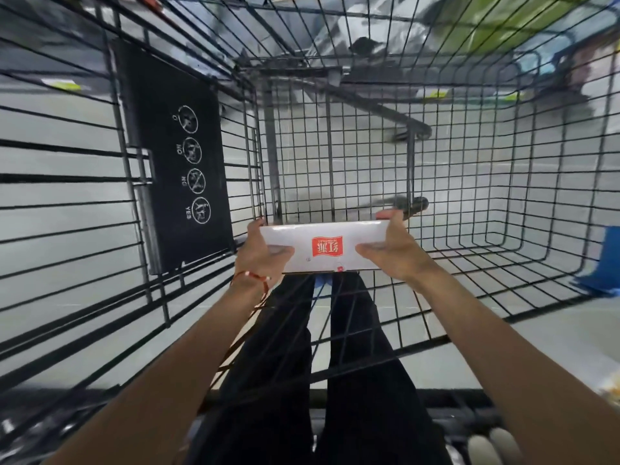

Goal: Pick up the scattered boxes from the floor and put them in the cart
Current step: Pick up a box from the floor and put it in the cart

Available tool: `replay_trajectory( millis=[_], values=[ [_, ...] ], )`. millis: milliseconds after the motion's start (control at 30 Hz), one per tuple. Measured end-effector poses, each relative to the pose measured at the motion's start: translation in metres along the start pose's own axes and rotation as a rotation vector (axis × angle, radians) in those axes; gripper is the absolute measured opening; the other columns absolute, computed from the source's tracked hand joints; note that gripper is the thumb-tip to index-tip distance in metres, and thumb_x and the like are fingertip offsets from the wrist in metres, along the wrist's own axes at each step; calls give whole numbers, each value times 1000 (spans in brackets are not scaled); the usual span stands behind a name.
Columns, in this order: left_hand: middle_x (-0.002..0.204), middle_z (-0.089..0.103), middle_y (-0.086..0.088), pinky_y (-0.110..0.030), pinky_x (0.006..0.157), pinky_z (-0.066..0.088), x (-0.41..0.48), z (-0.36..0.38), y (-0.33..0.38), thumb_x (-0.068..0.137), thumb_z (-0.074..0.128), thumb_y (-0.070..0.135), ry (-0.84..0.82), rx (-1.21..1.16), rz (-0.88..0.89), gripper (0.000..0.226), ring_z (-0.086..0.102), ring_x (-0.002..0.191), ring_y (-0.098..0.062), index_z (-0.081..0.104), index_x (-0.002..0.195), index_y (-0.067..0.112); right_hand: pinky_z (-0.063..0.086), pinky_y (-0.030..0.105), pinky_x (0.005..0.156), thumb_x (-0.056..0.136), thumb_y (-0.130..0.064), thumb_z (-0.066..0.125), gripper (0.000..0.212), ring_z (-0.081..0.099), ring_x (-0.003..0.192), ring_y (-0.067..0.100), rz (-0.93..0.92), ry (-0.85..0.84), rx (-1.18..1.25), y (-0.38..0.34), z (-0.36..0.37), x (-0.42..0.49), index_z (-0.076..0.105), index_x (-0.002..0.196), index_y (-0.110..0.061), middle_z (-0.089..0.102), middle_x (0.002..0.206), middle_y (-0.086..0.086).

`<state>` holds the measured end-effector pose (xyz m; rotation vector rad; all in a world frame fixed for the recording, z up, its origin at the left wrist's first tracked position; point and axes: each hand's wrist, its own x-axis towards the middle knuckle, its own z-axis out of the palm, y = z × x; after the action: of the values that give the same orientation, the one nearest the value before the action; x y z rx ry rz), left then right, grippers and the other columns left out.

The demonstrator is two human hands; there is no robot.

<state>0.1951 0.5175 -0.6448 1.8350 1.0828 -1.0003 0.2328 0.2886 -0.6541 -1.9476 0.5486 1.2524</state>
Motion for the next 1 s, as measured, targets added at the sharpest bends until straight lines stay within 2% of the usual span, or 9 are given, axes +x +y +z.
replay_trajectory(
  millis=[133, 233, 333, 600, 667, 767, 867, 933, 1000],
  values=[
    [132, 61, -9, -37, 110, 43, 1, -2, -6, 91, 63, 10, 28, 58, 37, 73, 59, 120, -29, 30, 153, 29, 49, 17, 61, 96, -13, 68, 60, 58, 105, 20, -14, -44, -45, -1, 5, -1, 30, 142, -26, 51, 128, 7],
    [137, 54, -11, -34, 105, 42, 0, -5, -14, 92, 57, 10, 17, 88, 51, 67, 56, 120, -28, 33, 151, 33, 47, 19, 74, 96, -17, 69, 63, 58, 102, 13, -9, -70, -43, -3, 9, -2, 31, 146, -24, 53, 130, 5],
    [141, 51, -11, -34, 105, 41, 0, -10, -19, 94, 55, 14, -1, 65, 34, 62, 52, 126, -31, 36, 150, 32, 46, 24, 89, 95, -19, 71, 67, 56, 114, 19, 0, -78, -32, -3, 16, -3, 30, 149, -26, 51, 135, 5],
    [135, 57, -11, -34, 104, 41, -6, -20, -31, 92, 56, 16, -3, 137, 36, 57, 53, 125, -31, 42, 146, 29, 47, 33, 90, 99, -28, 65, 57, 59, 123, 25, -1, -70, 9, 9, 27, -9, 38, 150, -30, 59, 139, 7],
    [132, 60, -10, -36, 106, 44, -8, -24, -33, 92, 55, 18, -14, 175, 45, 54, 55, 122, -31, 43, 144, 29, 51, 39, 98, 99, -33, 63, 56, 60, 122, 26, 12, -74, 25, 10, 29, -12, 39, 150, -34, 60, 139, 8],
    [134, 58, -10, -40, 107, 44, -12, -28, -37, 92, 54, 22, -30, 210, 61, 54, 55, 122, -31, 43, 144, 30, 46, 47, 112, 91, -49, 62, 66, 58, 126, 29, 29, -64, 36, 10, 32, -20, 39, 152, -39, 59, 141, 6],
    [145, 47, -11, -43, 113, 39, -21, -31, -37, 91, 54, 22, -41, 227, 78, 60, 48, 131, -31, 39, 149, 30, 40, 52, 117, 85, -55, 60, 76, 53, 133, 30, 19, -47, 64, 11, 33, -30, 36, 155, -38, 53, 148, 2],
    [158, 32, -11, -44, 119, 31, -30, -32, -36, 92, 54, 23, -53, 251, 82, 64, 38, 142, -32, 34, 153, 29, 43, 50, 116, 96, -45, 62, 68, 51, 136, 30, -3, -26, 106, 10, 35, -42, 35, 158, -33, 48, 154, 5],
    [165, 16, -8, -45, 122, 26, -43, -33, -32, 93, 53, 24, -57, 252, 87, 66, 29, 148, -33, 30, 155, 28, 46, 40, 111, 102, -33, 61, 63, 50, 137, 28, -32, -6, 140, 10, 35, -55, 35, 159, -26, 46, 156, 7]
  ],
)
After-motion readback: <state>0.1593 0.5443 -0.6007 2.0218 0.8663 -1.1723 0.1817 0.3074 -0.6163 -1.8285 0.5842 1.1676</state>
